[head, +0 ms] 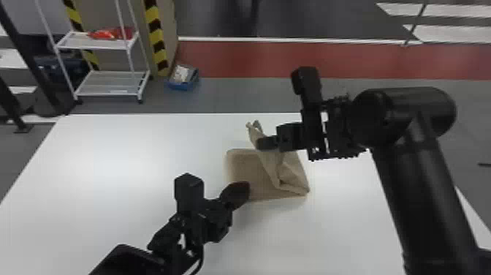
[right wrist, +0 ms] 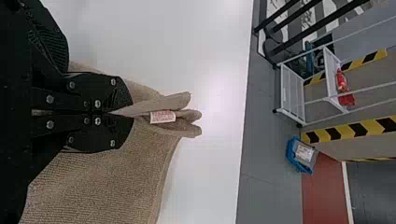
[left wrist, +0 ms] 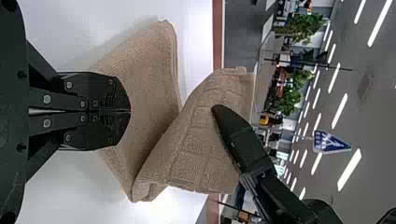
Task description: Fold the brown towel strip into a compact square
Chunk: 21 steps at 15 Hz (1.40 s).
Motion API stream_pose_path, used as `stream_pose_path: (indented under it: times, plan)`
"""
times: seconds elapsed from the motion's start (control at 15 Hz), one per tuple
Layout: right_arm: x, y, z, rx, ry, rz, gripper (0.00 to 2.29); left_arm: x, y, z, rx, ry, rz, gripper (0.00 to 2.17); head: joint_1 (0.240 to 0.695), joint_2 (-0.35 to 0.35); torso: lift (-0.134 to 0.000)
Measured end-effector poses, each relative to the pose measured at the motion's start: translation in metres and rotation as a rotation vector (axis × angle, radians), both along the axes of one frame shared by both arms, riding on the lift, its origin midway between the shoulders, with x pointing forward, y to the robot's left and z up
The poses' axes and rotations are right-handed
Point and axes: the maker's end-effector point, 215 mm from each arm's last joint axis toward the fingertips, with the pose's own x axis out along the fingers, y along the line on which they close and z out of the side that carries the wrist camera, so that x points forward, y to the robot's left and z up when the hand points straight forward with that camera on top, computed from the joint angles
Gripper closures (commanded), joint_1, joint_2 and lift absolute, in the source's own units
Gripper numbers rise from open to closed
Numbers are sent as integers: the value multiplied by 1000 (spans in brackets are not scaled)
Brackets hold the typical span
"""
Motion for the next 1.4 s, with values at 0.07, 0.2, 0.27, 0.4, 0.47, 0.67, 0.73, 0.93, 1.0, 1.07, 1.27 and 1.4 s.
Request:
stream_pose_path:
  times: [0.07,0.2,0.27,0.4,0.47,0.67,0.73,0.93,1.0,1.07,1.27,1.4]
  plan:
    - [-1,3,-3,-8,2,5,1237,1,0,1,2,-7,3,1615,695,-34,-109]
    - [-1,9,-6,-10,0,12,1237,1,-1,5,-2,-21,5,1615,695,-29,-109]
    - [0,13,-7,-4,-5,12,1237,1,-2,6,-3,-25,4,1615,695,-26,-109]
    - [1,15,-14,-3,-5,6,1237,3,-2,11,-5,-36,7,1615,695,-22,-109]
    - [-1,14,-19,-4,-2,0,1237,7,2,17,-6,-55,23,1615,695,-20,-109]
    - [-3,11,-29,5,3,-14,1234,27,36,44,0,-144,141,1615,695,-1,-109]
    - [-3,11,-30,8,-1,-16,1231,34,50,51,3,-170,181,1615,695,22,-109]
    - [0,12,-32,12,-23,-29,424,47,87,70,1,-227,262,1615,695,56,-109]
    - [2,11,-33,9,-34,-37,-2,50,96,73,3,-240,282,1615,695,71,-109]
    - [4,13,-33,17,-49,-43,-2,50,100,74,6,-247,289,1615,695,71,-109]
    - [4,25,-25,101,-102,-55,63,51,103,72,15,-248,289,1615,695,91,-109]
    - [0,28,-12,158,-134,-62,63,51,102,71,17,-248,286,1615,695,93,-109]
